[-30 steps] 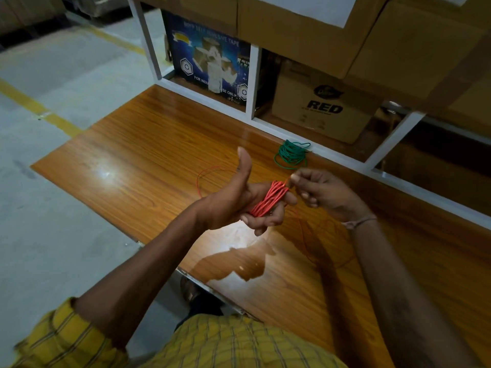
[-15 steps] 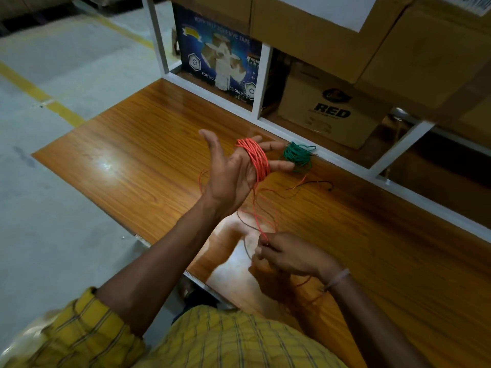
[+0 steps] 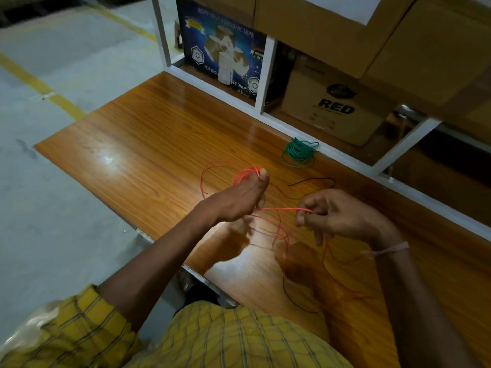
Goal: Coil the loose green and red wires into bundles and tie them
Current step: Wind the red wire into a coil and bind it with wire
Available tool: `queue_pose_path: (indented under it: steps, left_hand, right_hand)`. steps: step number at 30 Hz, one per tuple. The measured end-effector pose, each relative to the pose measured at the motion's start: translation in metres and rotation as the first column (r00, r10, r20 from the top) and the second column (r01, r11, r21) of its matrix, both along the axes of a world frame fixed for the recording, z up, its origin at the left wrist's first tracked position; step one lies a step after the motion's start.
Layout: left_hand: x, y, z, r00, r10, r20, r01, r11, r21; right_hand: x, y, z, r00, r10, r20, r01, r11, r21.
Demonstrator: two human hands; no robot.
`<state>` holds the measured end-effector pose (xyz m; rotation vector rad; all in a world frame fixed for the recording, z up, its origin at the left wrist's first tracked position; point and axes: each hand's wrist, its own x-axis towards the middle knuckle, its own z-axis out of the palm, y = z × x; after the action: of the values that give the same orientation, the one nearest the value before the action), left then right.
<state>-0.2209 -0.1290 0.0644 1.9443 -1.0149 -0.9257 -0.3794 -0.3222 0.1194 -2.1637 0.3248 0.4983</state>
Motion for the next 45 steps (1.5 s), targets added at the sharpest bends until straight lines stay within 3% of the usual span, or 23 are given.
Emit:
queue_pose_path:
  steps: [2, 5, 10, 16, 21, 25, 28, 31, 34, 36, 39, 42, 45]
  left_hand:
    - [0.002, 0.005, 0.003, 0.976, -0.086, -0.2, 0.094, 0.995, 0.029]
    - [-0.002, 0.011, 0.008, 0.862, -0.241, -0.446, 0.243, 0.968, -0.054]
    - [-0.006, 0.013, 0.015, 0.624, -0.37, -0.689, 0.261, 0.929, -0.263]
    - [-0.008, 0.012, 0.026, 0.495, -0.421, -0.76, 0.111, 0.898, -0.425]
    - [-0.003, 0.009, 0.018, 0.357, -0.396, -0.846, -0.248, 0.833, -0.494]
    - [0.007, 0.007, 0.02, 0.357, -0.328, -0.875, -0.482, 0.737, -0.474]
    - [0.018, 0.009, 0.025, 0.353, -0.311, -0.882, -0.582, 0.665, -0.467]
    - [0.023, 0.011, 0.026, 0.375, -0.255, -0.891, -0.638, 0.626, -0.448]
    - [0.017, 0.007, 0.024, 0.428, -0.168, -0.888, -0.649, 0.627, -0.431]
    - [0.011, 0.002, 0.023, 0.427, -0.122, -0.896, -0.665, 0.629, -0.402]
    - [0.005, -0.006, 0.019, 0.428, -0.052, -0.902, -0.679, 0.64, -0.359]
    - [0.003, -0.012, 0.009, 0.493, 0.066, -0.867, -0.659, 0.68, -0.323]
    - [-0.002, -0.012, -0.001, 0.649, 0.169, -0.742, -0.546, 0.782, -0.299]
  right_hand:
    - [0.002, -0.009, 0.001, 0.994, -0.059, 0.096, 0.059, 0.998, 0.006]
    - [0.01, -0.017, -0.01, 0.96, -0.158, 0.23, 0.152, 0.987, 0.042]
    - [0.03, -0.005, -0.036, 0.922, -0.29, 0.258, 0.263, 0.955, 0.134]
    - [0.031, 0.017, -0.063, 0.937, -0.321, 0.137, 0.286, 0.932, 0.224]
    - [0.021, 0.031, -0.093, 0.932, -0.337, 0.136, 0.285, 0.911, 0.299]
    - [0.007, 0.038, -0.111, 0.924, -0.35, 0.153, 0.276, 0.888, 0.367]
    - [-0.008, 0.038, -0.115, 0.906, -0.412, 0.098, 0.337, 0.843, 0.419]
    - [-0.019, 0.039, -0.111, 0.91, -0.394, 0.127, 0.324, 0.868, 0.377]
    - [-0.021, 0.039, -0.105, 0.922, -0.31, 0.231, 0.256, 0.938, 0.235]
    - [-0.019, 0.041, -0.102, 0.925, -0.13, 0.356, 0.142, 0.99, -0.009]
    - [-0.016, 0.048, -0.096, 0.892, 0.147, 0.428, -0.049, 0.971, -0.233]
    - [-0.016, 0.055, -0.084, 0.881, 0.249, 0.402, -0.146, 0.952, -0.27]
    - [-0.017, 0.054, -0.057, 0.883, 0.219, 0.415, -0.17, 0.974, -0.152]
